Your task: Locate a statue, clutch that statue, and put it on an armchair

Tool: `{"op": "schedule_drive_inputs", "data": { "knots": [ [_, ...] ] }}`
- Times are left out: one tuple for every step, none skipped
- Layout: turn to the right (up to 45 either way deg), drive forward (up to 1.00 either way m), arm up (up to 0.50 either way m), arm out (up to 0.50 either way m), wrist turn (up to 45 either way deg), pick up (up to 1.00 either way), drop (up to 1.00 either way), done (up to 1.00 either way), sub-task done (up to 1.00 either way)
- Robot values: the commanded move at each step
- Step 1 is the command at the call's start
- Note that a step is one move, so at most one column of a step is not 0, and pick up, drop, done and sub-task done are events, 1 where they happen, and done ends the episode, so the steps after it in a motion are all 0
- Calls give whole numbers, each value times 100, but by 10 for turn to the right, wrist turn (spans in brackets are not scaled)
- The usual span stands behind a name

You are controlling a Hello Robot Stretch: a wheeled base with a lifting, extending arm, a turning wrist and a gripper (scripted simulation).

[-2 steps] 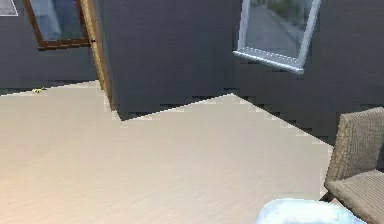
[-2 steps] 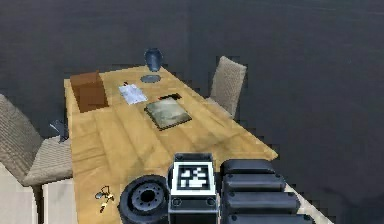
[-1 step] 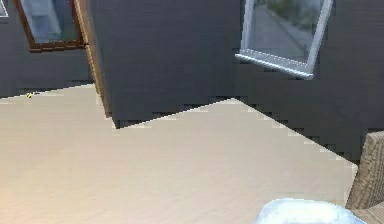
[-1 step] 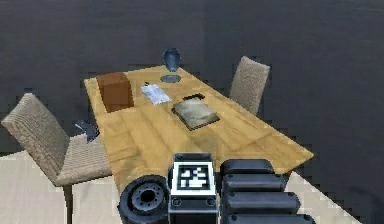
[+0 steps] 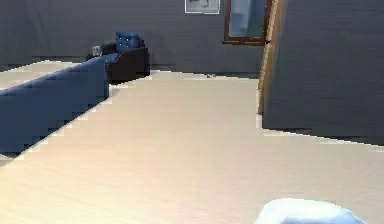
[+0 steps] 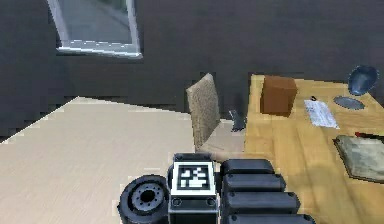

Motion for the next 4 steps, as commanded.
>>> {"op": "schedule_drive_inputs", "data": {
  "knots": [
    [-450, 0, 0, 0, 0, 0, 0, 0, 0],
    [0, 15, 0, 0, 0, 0, 0, 0, 0],
    [-330, 0, 0, 0, 0, 0, 0, 0, 0],
    [0, 100, 0, 0, 0, 0, 0, 0, 0]
  ]
}}
